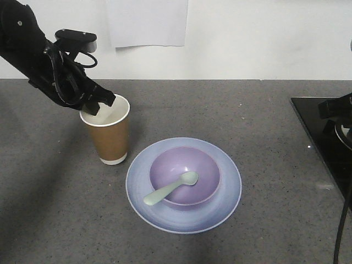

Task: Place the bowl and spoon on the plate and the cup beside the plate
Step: 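Carry the cup and set it down beside the plate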

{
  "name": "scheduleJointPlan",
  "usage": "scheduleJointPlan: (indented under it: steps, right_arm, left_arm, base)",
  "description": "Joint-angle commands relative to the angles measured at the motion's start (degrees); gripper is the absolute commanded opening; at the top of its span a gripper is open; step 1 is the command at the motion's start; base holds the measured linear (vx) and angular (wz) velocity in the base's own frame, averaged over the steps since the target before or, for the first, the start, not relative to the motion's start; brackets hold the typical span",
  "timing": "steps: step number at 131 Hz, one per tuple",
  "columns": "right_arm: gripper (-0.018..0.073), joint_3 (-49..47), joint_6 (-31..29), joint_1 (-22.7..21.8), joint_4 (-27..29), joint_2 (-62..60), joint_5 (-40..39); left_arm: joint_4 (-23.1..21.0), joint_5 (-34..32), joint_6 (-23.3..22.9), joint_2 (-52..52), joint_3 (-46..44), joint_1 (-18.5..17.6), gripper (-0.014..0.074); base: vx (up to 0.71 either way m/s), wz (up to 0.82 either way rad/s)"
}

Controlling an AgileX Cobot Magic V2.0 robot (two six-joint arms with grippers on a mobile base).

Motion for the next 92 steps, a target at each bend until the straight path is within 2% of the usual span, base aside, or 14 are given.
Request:
scheduleJointPlan:
  steps: [1,57,78,92]
  right_arm:
    - [-0.0007,-1.4,-0.1,-0.1,-0.5,-1.5,-2.3]
    - [-0.0007,-1.4,-0.1,-0.1,-0.5,-1.5,-2.3]
    - [-0.0007,-1.4,-0.1,-0.1,-0.5,-1.5,-2.3]
    - [-0.0007,-1.4,-0.1,-0.1,-0.5,-1.5,-2.3]
  left_arm:
    - [-0.5,-1.8,-0.9,-2.2,-1.5,-0.6,-0.0008]
    - [-0.4,-1.1,-1.2,-0.4,-1.5,-1.1,0.0018]
    - [-0.4,-0.5,-1.2,-0.4,-1.5,-1.1,0.0088]
    - [-0.4,-0.2,-1.2,-0.4,-1.5,-1.1,0.0168]
  base:
    - [0.00,0.00]
    - [0.00,0.00]
    - [0.00,0.00]
    - [0.00,0.00]
